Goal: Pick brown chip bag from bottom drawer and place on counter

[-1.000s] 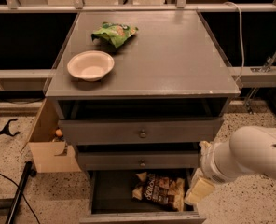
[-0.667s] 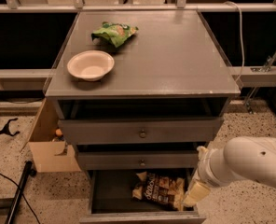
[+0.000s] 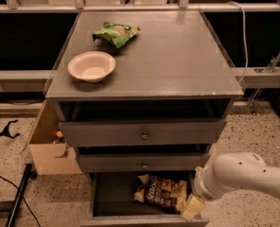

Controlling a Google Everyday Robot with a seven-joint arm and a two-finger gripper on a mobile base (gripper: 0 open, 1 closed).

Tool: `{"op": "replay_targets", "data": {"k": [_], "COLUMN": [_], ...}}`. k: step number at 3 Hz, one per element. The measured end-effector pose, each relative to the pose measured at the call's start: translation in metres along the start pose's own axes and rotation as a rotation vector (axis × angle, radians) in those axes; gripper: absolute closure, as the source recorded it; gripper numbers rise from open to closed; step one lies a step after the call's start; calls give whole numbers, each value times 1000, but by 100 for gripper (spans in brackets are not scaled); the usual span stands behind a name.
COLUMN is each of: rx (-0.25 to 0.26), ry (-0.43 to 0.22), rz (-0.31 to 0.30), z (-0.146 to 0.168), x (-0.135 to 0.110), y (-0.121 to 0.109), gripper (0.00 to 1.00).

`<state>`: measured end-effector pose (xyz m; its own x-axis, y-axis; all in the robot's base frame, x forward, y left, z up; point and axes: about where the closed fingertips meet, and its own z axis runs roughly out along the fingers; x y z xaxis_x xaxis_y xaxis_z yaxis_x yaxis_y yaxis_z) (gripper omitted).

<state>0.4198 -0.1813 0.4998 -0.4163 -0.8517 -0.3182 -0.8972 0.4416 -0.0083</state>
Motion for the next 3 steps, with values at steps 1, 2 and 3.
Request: {"op": "replay_targets", "data": {"k": [1, 2, 3], "rx": [4, 4, 6], "ry": [-5, -62, -152], "rz": [3, -4, -40], "z": [-3, 4, 25], "x": [2, 3, 2], "y": [0, 0, -2], "gripper": [0, 0, 0]}}
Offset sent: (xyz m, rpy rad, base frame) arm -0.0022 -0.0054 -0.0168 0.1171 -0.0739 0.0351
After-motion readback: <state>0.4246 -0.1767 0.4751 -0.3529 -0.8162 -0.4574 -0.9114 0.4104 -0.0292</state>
